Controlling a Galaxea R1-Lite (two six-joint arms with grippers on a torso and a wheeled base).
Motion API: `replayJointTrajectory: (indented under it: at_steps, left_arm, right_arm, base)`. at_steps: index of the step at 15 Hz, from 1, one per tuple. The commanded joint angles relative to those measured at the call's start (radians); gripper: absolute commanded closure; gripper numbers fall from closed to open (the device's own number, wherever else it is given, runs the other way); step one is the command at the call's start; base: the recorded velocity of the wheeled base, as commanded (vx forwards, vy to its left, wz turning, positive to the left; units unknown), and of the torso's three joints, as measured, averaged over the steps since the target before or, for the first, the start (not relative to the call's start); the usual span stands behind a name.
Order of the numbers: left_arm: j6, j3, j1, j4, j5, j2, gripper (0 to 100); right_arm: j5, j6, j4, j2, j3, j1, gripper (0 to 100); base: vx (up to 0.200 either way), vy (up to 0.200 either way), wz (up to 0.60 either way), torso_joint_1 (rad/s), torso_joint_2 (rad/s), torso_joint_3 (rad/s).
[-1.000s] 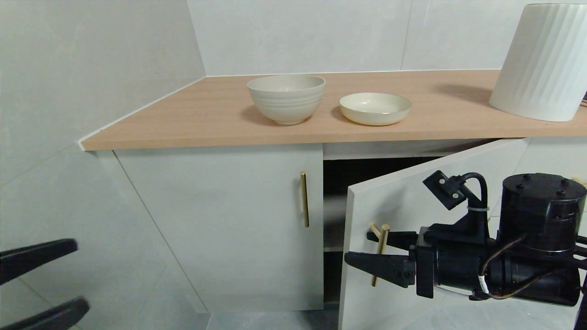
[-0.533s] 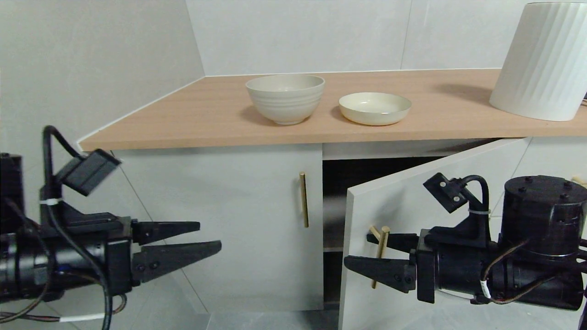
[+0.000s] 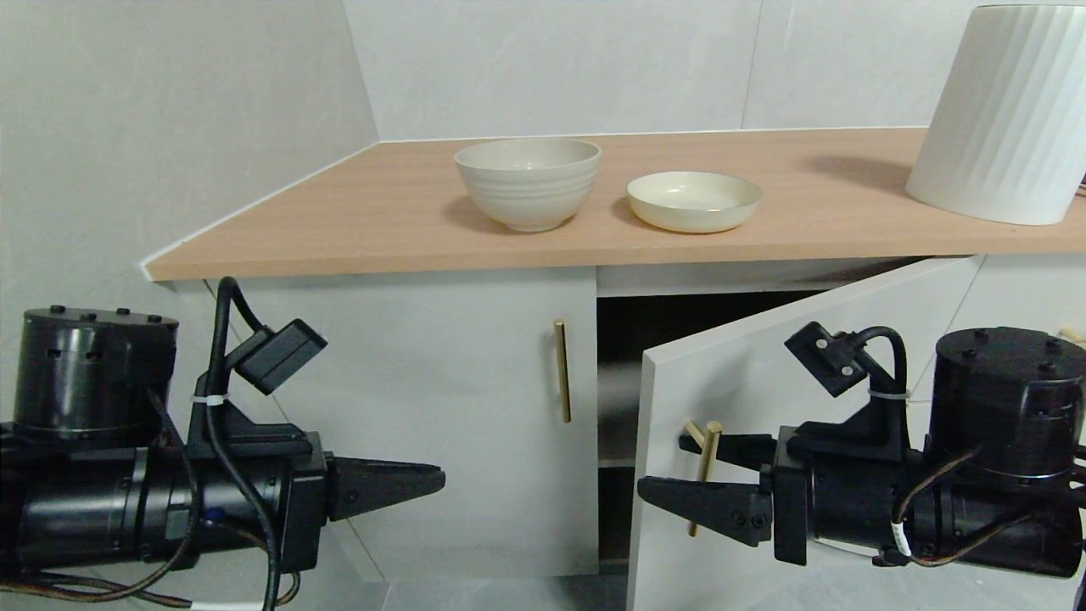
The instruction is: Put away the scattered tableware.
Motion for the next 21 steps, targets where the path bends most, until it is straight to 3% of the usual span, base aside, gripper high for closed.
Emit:
replayJointTrajectory:
  at_steps: [1, 3, 6, 7, 8, 10, 11, 13, 17, 19, 20, 21]
  left_arm:
    - [-0.002, -0.004, -0.018, -0.033, 0.0, 0.025, 100]
    - [-0.016, -0.037, -0.066, -0.11, 0.001, 0.097, 100]
    - [-0.068, -0.127, -0.129, -0.235, 0.018, 0.226, 100]
    - [-0.108, -0.196, -0.173, -0.272, 0.037, 0.292, 100]
    - [-0.128, -0.219, -0.207, -0.292, 0.052, 0.332, 100]
    - [-0.132, -0.202, -0.248, -0.349, 0.07, 0.374, 100]
    - [-0.166, -0.162, -0.293, -0.449, 0.167, 0.403, 100]
    - [-0.2, -0.159, -0.314, -0.533, 0.273, 0.42, 100]
    - [-0.195, -0.107, -0.405, -0.567, 0.281, 0.509, 100]
    - [-0.198, -0.11, -0.409, -0.685, 0.281, 0.561, 100]
    - [-0.198, -0.112, -0.409, -0.699, 0.281, 0.565, 100]
    - [-0.201, -0.112, -0.409, -0.847, 0.281, 0.617, 100]
  right_arm:
    - [0.0, -0.001, 0.002, 0.0, 0.0, 0.0, 0]
    - [0.0, -0.001, 0.002, -0.006, 0.0, 0.0, 0]
    - [0.0, -0.002, 0.002, -0.017, 0.002, 0.0, 0]
    - [0.0, -0.005, 0.002, -0.022, 0.005, 0.0, 0]
    - [0.0, -0.007, 0.002, -0.023, 0.009, 0.0, 0]
    - [0.001, -0.008, 0.002, -0.025, 0.016, 0.0, 0]
    - [0.0, -0.021, 0.002, -0.026, 0.016, 0.0, 0]
    - [0.0, -0.027, 0.002, -0.034, 0.016, 0.0, 0]
    - [0.001, -0.027, 0.005, -0.031, 0.022, 0.0, 0]
    - [0.0, -0.028, 0.009, -0.031, 0.023, 0.0, 0]
    - [0.0, -0.028, 0.009, -0.032, 0.023, 0.0, 0]
    - [0.0, -0.028, 0.015, -0.034, 0.023, -0.002, 0]
  base:
    - [0.0, 0.0, 0.0, 0.0, 0.0, 0.0]
    - [0.0, 0.0, 0.0, 0.0, 0.0, 0.0]
    - [0.0, 0.0, 0.0, 0.0, 0.0, 0.0]
    - [0.0, 0.0, 0.0, 0.0, 0.0, 0.0]
    - [0.0, 0.0, 0.0, 0.0, 0.0, 0.0]
    - [0.0, 0.0, 0.0, 0.0, 0.0, 0.0]
    - [0.0, 0.0, 0.0, 0.0, 0.0, 0.0]
    - [0.0, 0.0, 0.0, 0.0, 0.0, 0.0]
    - [0.0, 0.0, 0.0, 0.0, 0.0, 0.0]
    - [0.0, 0.0, 0.0, 0.0, 0.0, 0.0]
    - [0.0, 0.0, 0.0, 0.0, 0.0, 0.0]
    - [0.0, 0.0, 0.0, 0.0, 0.0, 0.0]
